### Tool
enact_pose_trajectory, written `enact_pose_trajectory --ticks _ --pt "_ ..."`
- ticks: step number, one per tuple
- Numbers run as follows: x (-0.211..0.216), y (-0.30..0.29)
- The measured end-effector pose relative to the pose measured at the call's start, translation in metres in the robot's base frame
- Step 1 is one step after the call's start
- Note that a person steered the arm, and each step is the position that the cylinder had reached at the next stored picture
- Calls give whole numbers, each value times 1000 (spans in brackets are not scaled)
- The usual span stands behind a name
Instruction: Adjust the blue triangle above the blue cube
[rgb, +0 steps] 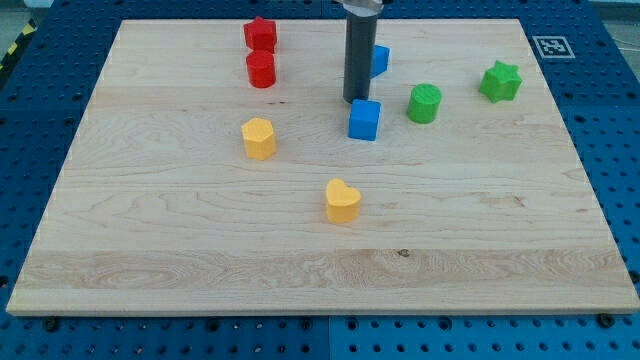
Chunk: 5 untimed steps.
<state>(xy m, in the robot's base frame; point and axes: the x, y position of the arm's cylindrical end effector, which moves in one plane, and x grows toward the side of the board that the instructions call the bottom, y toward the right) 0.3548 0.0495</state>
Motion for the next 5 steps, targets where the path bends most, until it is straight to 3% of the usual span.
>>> enact_pose_trajectory --ticks 2,5 --pt "-1 51" --pt "-10 46"
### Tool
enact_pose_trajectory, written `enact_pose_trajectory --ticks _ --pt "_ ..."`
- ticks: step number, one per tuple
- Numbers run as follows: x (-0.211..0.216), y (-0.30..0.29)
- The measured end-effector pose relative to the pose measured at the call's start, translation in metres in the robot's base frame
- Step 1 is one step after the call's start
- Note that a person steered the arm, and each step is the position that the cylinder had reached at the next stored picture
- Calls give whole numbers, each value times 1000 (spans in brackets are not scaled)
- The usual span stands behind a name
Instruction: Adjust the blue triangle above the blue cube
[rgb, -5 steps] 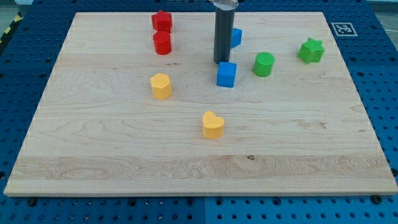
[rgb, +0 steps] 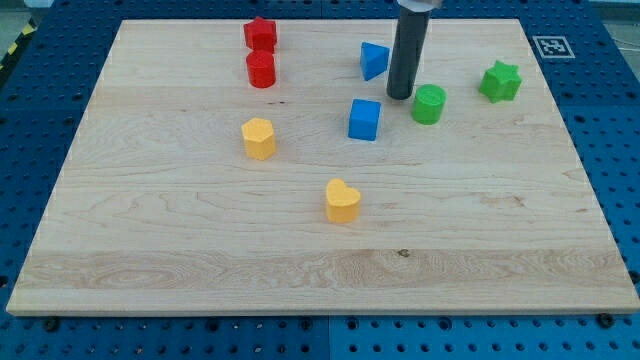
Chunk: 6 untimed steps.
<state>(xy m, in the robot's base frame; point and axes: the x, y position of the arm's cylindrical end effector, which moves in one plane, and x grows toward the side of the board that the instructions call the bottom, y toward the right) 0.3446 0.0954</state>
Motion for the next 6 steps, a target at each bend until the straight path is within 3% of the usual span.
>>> enact_pose_trajectory --ticks 5,6 --pt "-120 -3" --pt "-124 -3"
